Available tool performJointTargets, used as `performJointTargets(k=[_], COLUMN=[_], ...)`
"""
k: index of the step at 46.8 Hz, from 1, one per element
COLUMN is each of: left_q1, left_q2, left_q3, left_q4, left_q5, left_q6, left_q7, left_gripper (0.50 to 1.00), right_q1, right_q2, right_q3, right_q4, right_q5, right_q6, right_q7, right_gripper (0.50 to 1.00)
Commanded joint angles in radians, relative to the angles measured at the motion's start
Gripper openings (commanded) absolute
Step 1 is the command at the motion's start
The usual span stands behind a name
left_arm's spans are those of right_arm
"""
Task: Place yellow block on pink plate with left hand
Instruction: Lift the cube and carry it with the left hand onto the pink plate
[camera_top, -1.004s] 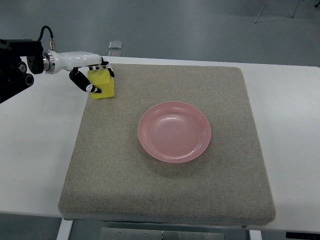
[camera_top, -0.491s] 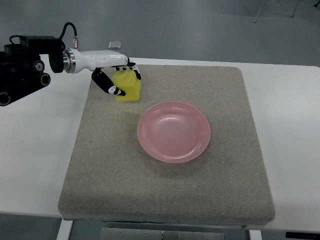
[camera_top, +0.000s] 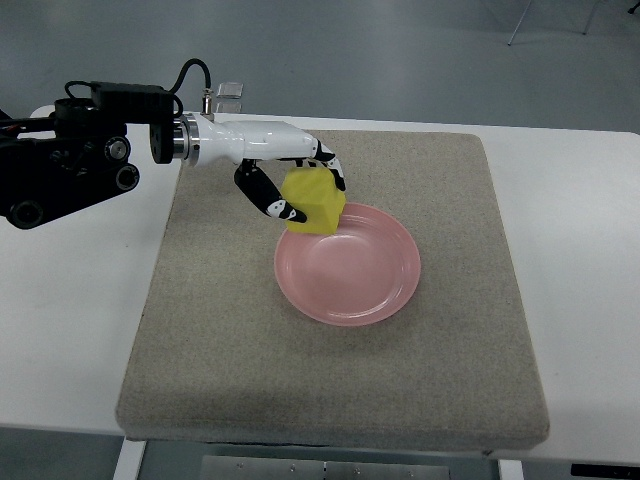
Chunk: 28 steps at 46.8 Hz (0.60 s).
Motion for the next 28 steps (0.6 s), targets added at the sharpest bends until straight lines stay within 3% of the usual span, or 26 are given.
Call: performJointTargets(k=[1,28], left_q1=[0.000,0.011], left_q2=[-0.025,-0.090], left_q3=[0.003,0.038], left_q4=[0.000,0.015], left_q5=[0.003,0.015], left_q6=[0.000,-0.002], left_q7=[0.000,0.000], left_gripper=[0.500,0.500], right_q1=[0.000,0.000], right_q2=[0.000,0.000], right_q3=[0.000,0.000], right_q4=[0.000,0.000], right_q5=[0.000,0.000], right_q6=[0.000,0.000], right_q7=[0.000,0.000], right_gripper=[0.924,0.924])
